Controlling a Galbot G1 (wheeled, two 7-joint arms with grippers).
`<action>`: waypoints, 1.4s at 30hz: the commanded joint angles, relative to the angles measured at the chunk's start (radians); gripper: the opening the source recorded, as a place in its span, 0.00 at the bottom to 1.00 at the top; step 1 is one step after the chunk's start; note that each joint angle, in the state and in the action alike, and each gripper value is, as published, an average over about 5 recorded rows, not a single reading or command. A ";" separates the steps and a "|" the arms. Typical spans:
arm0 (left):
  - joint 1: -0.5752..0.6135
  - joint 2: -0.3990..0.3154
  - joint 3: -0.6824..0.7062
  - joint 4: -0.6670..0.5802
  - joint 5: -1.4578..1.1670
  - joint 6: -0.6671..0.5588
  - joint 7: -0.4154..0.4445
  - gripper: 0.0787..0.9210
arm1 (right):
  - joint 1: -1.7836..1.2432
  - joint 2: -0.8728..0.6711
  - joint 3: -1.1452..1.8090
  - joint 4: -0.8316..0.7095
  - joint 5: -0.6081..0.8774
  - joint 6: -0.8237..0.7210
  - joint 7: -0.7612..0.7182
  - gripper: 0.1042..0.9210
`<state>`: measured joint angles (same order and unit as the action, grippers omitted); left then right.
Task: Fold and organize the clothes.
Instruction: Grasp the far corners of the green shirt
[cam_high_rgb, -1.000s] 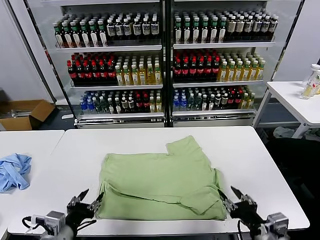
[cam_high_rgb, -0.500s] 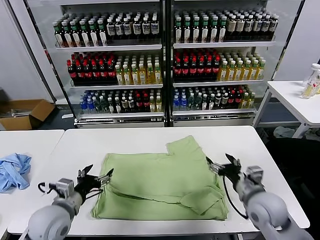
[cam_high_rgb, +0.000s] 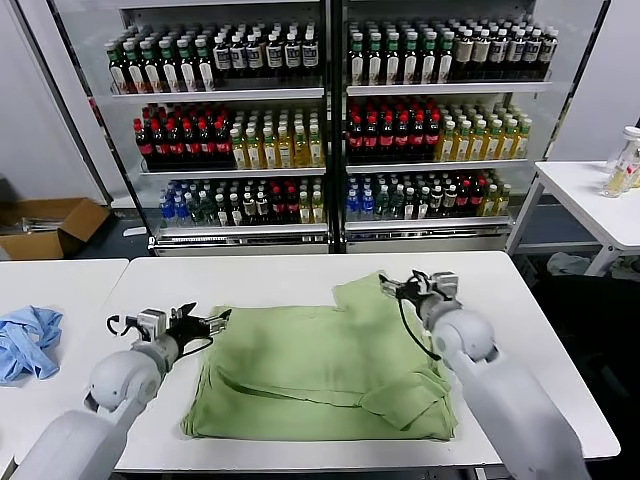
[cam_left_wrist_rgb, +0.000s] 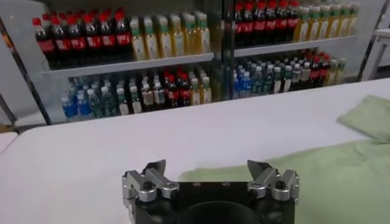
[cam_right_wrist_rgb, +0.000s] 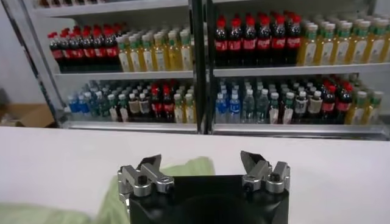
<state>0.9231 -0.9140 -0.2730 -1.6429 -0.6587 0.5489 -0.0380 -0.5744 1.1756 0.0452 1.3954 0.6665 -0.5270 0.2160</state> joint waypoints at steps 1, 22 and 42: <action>-0.178 -0.007 0.096 0.274 0.009 -0.016 0.110 0.88 | 0.137 0.110 -0.069 -0.282 -0.072 0.038 -0.006 0.88; -0.163 -0.023 0.079 0.337 0.057 -0.059 0.178 0.88 | 0.153 0.179 -0.051 -0.431 -0.124 0.098 -0.031 0.88; -0.127 -0.027 0.068 0.318 0.056 -0.084 0.226 0.51 | 0.138 0.197 -0.041 -0.437 -0.133 0.105 -0.048 0.35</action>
<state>0.7845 -0.9389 -0.2048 -1.3346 -0.6069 0.4877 0.1533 -0.4380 1.3669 0.0066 0.9728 0.5351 -0.4209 0.1680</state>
